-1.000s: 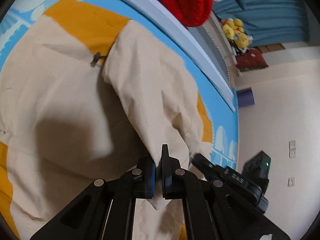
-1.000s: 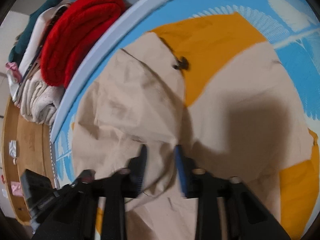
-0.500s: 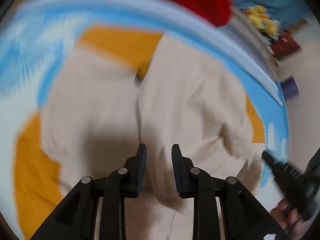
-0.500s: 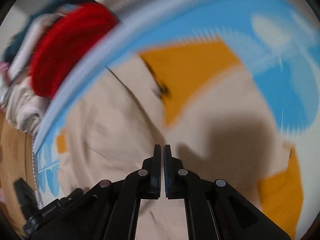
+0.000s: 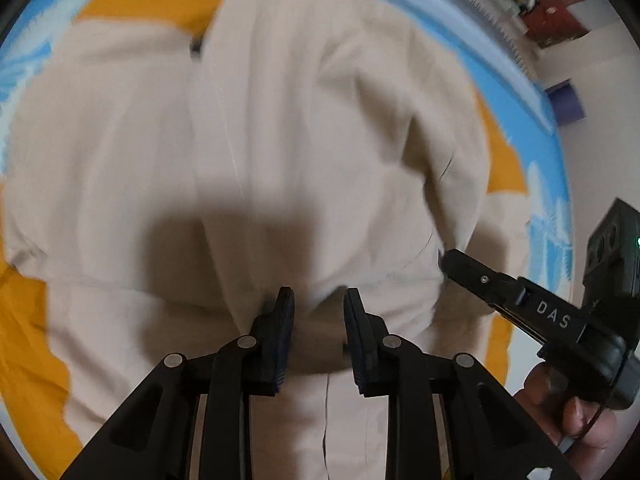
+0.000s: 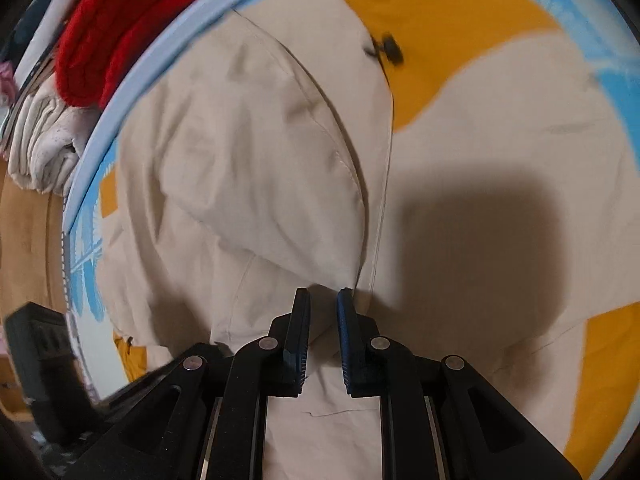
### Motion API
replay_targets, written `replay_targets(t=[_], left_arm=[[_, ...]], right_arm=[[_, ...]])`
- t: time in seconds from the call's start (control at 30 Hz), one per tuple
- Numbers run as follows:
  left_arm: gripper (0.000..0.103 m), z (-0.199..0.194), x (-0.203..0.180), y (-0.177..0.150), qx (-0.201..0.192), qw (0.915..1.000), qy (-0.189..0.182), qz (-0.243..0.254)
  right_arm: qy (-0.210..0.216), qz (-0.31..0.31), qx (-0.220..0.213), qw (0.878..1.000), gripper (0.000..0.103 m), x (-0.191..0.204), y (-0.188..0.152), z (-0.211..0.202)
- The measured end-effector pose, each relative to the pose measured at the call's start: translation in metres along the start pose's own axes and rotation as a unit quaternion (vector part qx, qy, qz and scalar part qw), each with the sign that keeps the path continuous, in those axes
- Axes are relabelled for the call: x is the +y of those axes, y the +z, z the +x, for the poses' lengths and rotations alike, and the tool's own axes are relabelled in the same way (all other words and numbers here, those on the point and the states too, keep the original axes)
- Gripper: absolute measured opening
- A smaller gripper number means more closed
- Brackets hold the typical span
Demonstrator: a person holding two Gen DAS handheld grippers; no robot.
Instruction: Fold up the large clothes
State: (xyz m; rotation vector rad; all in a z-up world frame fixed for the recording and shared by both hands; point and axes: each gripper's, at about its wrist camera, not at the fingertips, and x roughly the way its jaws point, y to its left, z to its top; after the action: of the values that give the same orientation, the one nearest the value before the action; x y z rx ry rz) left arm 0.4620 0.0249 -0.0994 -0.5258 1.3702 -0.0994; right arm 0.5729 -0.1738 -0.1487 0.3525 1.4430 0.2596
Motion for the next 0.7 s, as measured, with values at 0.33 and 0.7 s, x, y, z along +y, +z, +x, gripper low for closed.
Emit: replay_targets(t=[0.33,0.7], left_arm=[[0.012,-0.001,0.03,-0.005,-0.007,0.9987,0.042,-0.029],[0.018,0.008,0.013,-0.027,0.043,0.9968,0.038,0.056]], right_arm=[[-0.022,-0.039,0.003,0.999,0.019,0.016,-0.011,0.01],[-0.006,-0.061,0.009,0.998,0.019,0.038,-0.021,0.021]])
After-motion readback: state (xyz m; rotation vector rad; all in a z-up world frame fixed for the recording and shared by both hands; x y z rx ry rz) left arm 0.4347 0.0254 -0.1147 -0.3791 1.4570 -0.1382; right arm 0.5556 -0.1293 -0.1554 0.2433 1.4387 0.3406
